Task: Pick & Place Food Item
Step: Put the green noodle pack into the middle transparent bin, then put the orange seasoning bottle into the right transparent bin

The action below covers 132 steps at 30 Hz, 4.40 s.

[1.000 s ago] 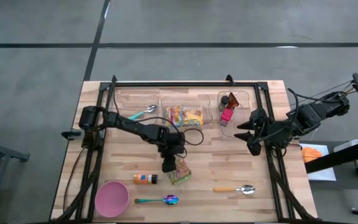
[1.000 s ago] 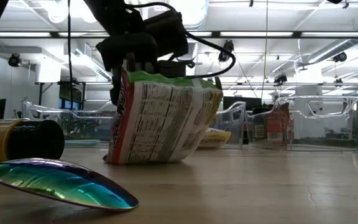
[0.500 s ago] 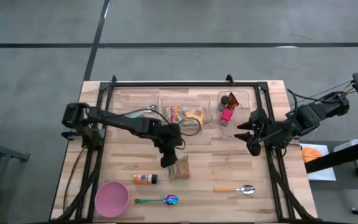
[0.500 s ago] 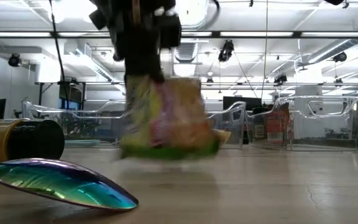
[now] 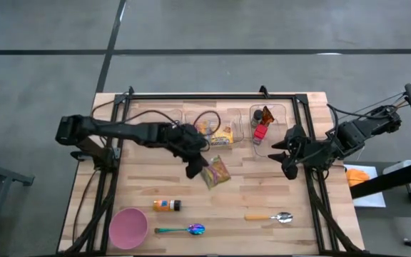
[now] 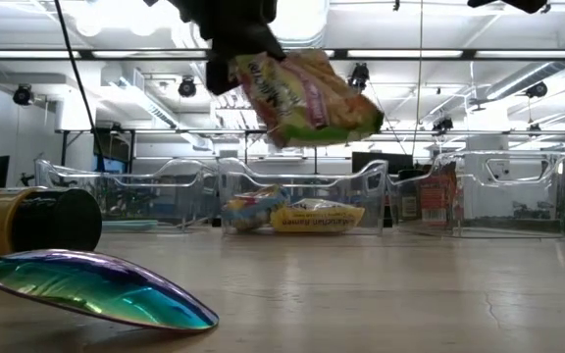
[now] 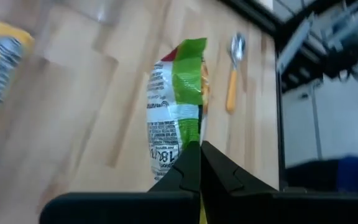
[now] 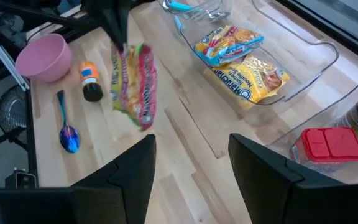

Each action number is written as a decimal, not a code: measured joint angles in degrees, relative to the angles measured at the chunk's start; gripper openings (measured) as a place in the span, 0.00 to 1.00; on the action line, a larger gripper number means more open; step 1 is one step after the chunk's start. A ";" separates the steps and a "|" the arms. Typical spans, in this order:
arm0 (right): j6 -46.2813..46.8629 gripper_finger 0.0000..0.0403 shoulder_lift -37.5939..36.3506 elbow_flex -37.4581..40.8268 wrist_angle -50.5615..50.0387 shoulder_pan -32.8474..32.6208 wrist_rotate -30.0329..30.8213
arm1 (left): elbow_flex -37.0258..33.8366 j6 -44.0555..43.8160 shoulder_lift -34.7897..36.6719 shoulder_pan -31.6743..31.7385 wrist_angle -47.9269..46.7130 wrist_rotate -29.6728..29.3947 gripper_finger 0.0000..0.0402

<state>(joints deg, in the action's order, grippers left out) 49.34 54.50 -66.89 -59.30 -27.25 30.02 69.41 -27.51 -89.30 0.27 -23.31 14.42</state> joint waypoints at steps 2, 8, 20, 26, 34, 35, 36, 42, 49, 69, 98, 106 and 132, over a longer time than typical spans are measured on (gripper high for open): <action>0.65 0.50 -0.16 0.00 0.13 -0.02 0.08 | 1.54 -0.06 0.02 1.24 -0.26 -0.91 0.00; 3.01 0.50 -1.55 0.00 0.19 -0.02 1.71 | 7.15 -0.43 0.06 6.88 -2.87 -3.00 0.00; 1.64 0.50 -1.94 -0.02 0.21 0.02 4.98 | 10.88 0.16 -0.30 21.62 -4.94 -2.41 0.00; 1.66 0.50 -1.99 -0.02 0.36 0.02 6.50 | 10.88 -0.22 -3.54 25.28 -4.70 -1.03 0.00; 1.53 0.50 -1.97 -0.04 1.29 0.02 8.90 | 10.82 -0.95 -8.63 25.71 -1.98 2.14 0.00; 1.53 0.50 -1.99 -0.04 1.32 0.02 9.00 | 10.82 -1.07 -9.09 25.71 -1.72 2.21 0.00; 1.65 0.50 -1.99 -0.04 1.37 0.02 9.03 | 10.82 -1.09 -9.60 25.71 -1.39 2.33 0.00; 2.11 0.50 -1.99 -0.04 1.77 0.02 9.07 | 10.82 -1.39 -12.55 25.71 -0.66 2.61 0.00; 2.77 0.50 -1.92 -0.07 1.93 0.02 9.12 | 10.82 -1.53 -15.12 25.58 1.48 3.70 0.00; 2.53 0.50 -1.90 -0.07 2.58 0.02 9.11 | 10.79 0.80 -17.46 25.21 -3.74 0.05 0.00; 2.55 0.50 -1.90 -0.07 2.60 0.02 9.11 | 10.77 13.63 -17.46 21.78 -11.50 -8.28 0.00; 2.55 0.50 -1.90 -0.07 2.60 0.02 9.09 | 10.77 14.10 -17.46 21.73 -11.65 -8.29 0.00; 2.53 0.50 -1.90 -0.07 2.58 0.02 9.07 | 16.53 11.02 -16.82 21.80 -17.46 -6.82 0.61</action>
<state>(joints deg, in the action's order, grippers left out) 51.88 52.60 -66.96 -56.73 -27.22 39.09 85.94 -16.49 -106.11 22.06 -40.78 7.60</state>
